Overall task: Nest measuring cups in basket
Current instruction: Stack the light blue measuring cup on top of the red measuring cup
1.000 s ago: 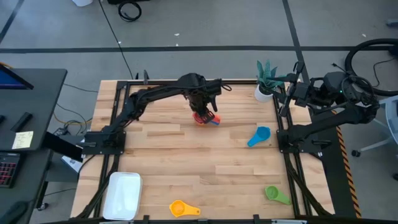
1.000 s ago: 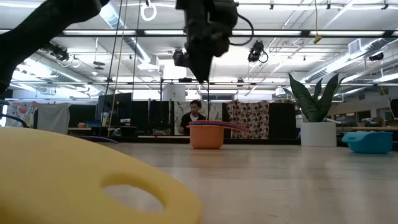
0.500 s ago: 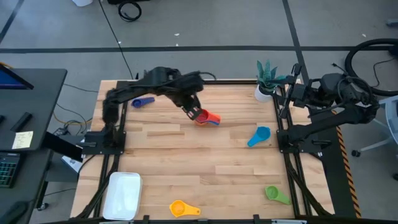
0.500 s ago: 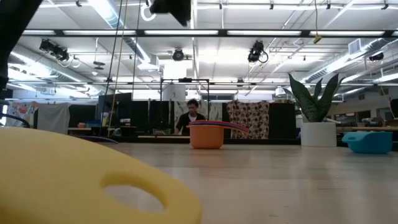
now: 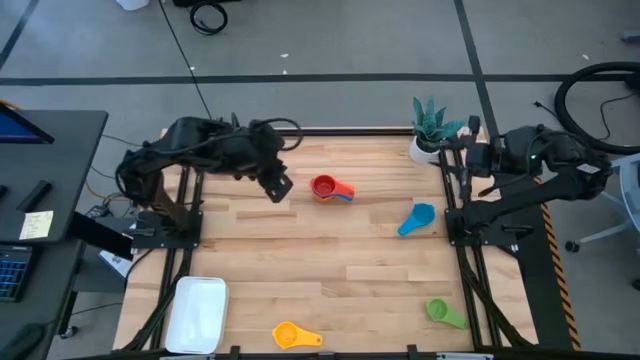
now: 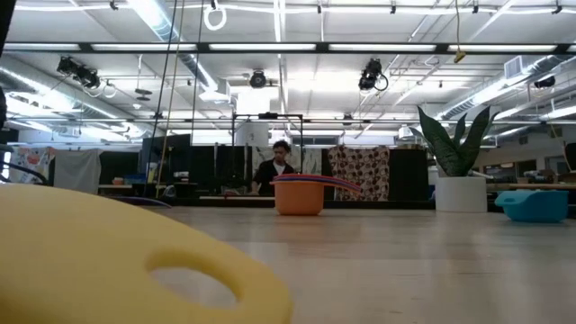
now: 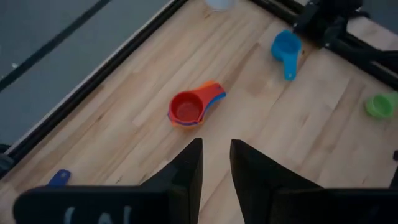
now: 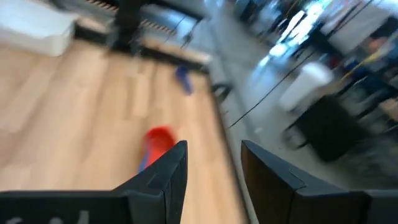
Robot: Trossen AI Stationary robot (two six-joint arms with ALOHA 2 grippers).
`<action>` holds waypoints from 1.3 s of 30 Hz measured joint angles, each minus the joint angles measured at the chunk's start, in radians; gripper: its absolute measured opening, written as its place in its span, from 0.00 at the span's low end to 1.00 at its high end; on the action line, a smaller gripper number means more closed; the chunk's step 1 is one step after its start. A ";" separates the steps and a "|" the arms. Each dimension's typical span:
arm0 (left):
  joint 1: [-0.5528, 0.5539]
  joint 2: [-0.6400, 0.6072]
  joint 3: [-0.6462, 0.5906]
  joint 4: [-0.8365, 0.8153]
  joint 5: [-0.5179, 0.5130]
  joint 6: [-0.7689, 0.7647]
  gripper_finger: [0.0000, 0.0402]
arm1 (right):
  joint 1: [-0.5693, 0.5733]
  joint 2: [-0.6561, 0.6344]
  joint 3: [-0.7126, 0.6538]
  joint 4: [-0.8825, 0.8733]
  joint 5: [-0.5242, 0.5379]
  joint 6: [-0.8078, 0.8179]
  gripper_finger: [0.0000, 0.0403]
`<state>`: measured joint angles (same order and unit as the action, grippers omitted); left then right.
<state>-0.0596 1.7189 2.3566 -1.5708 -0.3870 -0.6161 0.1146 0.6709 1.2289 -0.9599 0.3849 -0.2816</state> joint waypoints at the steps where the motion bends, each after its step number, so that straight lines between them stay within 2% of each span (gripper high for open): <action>1: -0.016 -0.004 0.000 -0.001 -0.011 0.003 0.22 | 0.000 0.000 0.000 -0.039 -0.035 0.019 0.39; 3: -0.044 -0.008 0.000 0.000 -0.023 0.025 0.22 | 0.000 0.000 0.000 -0.116 -0.087 0.052 0.39; 8: -0.094 -0.009 0.000 0.000 -0.023 0.057 0.22 | 0.000 0.009 0.000 -0.358 -0.134 0.234 0.39; 11: -0.107 -0.009 0.000 0.000 -0.024 0.059 0.22 | 0.000 0.027 0.000 -0.496 -0.209 0.341 0.39; 16: -0.114 -0.008 0.000 0.000 -0.024 0.059 0.22 | 0.000 0.078 0.000 -0.613 -0.319 0.432 0.39; 24: -0.113 -0.008 0.000 0.000 -0.024 0.060 0.22 | 0.000 0.181 -0.084 -0.608 -0.395 0.575 0.39; 27: -0.113 -0.008 0.000 0.000 -0.024 0.060 0.22 | 0.001 0.224 -0.137 -0.584 -0.418 0.580 0.39; 32: -0.113 -0.008 0.000 0.000 -0.024 0.061 0.22 | 0.002 0.281 -0.227 -0.450 -0.434 0.499 0.39; 39: -0.113 -0.008 0.000 0.000 -0.024 0.086 0.22 | 0.002 0.371 -0.316 -0.291 -0.457 0.257 0.39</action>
<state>-0.1726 1.7112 2.3562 -1.5711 -0.4107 -0.5299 0.1165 1.0420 0.9131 -1.2514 -0.0723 -0.0243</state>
